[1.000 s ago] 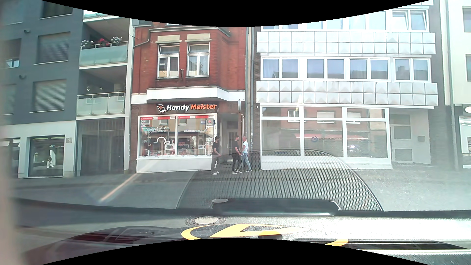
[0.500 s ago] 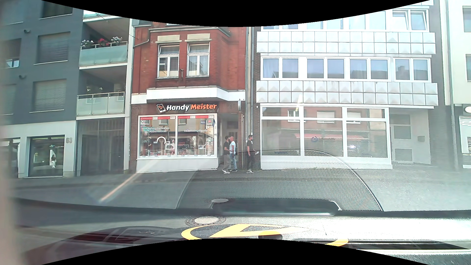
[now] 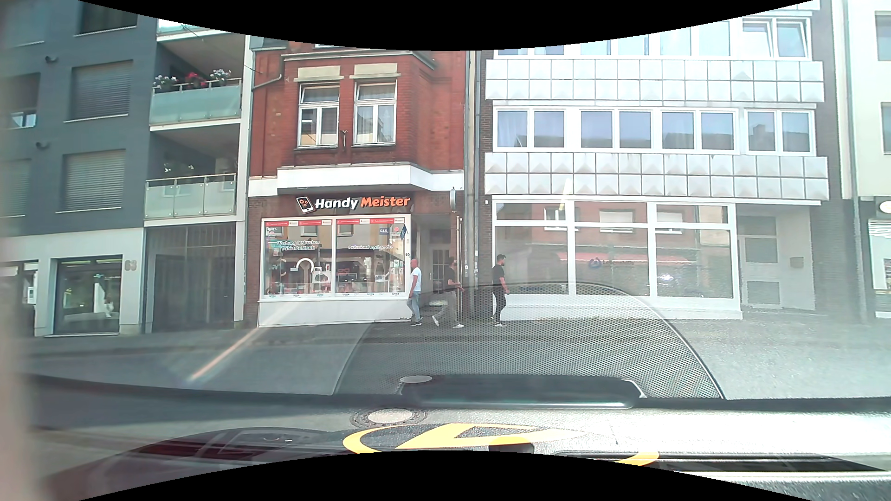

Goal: Follow the waypoints while adhering to traffic rules and regulations

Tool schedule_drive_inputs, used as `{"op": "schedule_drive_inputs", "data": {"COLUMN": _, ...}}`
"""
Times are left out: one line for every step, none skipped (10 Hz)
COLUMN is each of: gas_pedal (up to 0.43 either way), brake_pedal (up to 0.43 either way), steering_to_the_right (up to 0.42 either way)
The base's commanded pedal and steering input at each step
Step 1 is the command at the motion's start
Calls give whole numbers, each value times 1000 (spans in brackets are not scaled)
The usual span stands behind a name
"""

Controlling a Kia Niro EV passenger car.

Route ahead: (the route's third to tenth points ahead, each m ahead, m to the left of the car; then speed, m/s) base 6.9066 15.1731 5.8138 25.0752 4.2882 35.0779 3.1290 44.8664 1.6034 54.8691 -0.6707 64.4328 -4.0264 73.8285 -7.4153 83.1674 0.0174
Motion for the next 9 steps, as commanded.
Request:
{"op": "schedule_drive_inputs", "data": {"gas_pedal": 0, "brake_pedal": 140, "steering_to_the_right": -9}}
{"op": "schedule_drive_inputs", "data": {"gas_pedal": 0, "brake_pedal": 91, "steering_to_the_right": -9}}
{"op": "schedule_drive_inputs", "data": {"gas_pedal": 0, "brake_pedal": 0, "steering_to_the_right": -9}}
{"op": "schedule_drive_inputs", "data": {"gas_pedal": 0, "brake_pedal": 0, "steering_to_the_right": -9}}
{"op": "schedule_drive_inputs", "data": {"gas_pedal": 0, "brake_pedal": 0, "steering_to_the_right": -9}}
{"op": "schedule_drive_inputs", "data": {"gas_pedal": 0, "brake_pedal": 0, "steering_to_the_right": -8}}
{"op": "schedule_drive_inputs", "data": {"gas_pedal": 0, "brake_pedal": 0, "steering_to_the_right": -7}}
{"op": "schedule_drive_inputs", "data": {"gas_pedal": 20, "brake_pedal": 0, "steering_to_the_right": -7}}
{"op": "schedule_drive_inputs", "data": {"gas_pedal": 110, "brake_pedal": 0, "steering_to_the_right": -7}}
